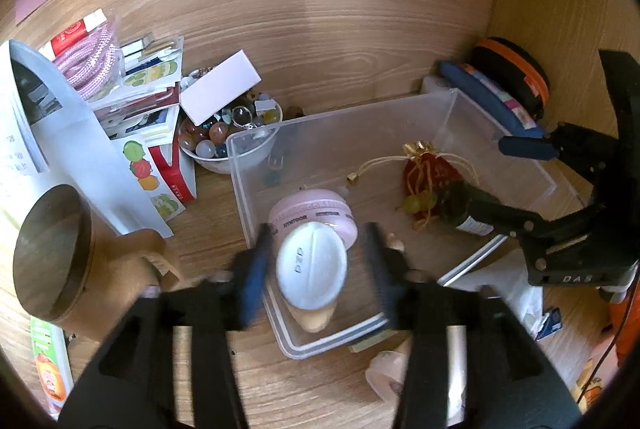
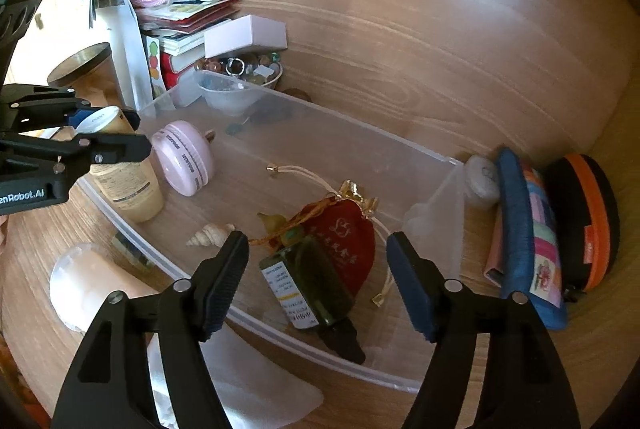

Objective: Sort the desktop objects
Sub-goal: 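Lower the tube and bottle into the clear box and open both tools, then grasp the clear cup stack with the left tool while the right tool grasps the white drawstring bag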

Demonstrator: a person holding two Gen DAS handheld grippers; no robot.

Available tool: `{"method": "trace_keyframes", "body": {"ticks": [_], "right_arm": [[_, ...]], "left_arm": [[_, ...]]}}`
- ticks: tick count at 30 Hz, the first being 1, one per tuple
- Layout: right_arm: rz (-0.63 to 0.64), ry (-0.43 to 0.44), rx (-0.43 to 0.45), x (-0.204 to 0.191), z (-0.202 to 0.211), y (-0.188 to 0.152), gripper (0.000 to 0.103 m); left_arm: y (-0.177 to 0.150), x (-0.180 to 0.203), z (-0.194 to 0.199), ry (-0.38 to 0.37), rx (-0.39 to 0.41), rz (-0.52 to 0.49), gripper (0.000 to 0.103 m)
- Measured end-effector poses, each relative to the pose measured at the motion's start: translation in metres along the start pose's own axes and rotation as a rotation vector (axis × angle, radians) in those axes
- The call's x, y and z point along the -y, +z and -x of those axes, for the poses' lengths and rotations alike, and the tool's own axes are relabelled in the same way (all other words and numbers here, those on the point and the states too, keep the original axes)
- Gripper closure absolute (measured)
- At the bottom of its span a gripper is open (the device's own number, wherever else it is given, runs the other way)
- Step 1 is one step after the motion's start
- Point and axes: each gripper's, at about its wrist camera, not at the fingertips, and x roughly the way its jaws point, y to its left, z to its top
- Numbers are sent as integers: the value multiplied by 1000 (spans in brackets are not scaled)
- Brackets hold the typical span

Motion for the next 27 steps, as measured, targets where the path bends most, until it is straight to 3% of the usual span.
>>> {"method": "trace_keyframes", "body": {"ticks": [3, 7, 13, 27], "right_arm": [[-10, -13, 13, 3, 5, -1, 21], [-15, -13, 26, 3, 15, -5, 20], [-16, -32, 38, 3, 29, -13, 17], [-90, -9, 115, 10, 80, -40, 15]], "left_arm": [[-1, 2, 8, 9, 26, -2, 38], [0, 3, 18, 18, 46, -2, 34], [-3, 3, 38, 51, 80, 1, 10], [-36, 8, 65, 30, 74, 29, 7]]}}
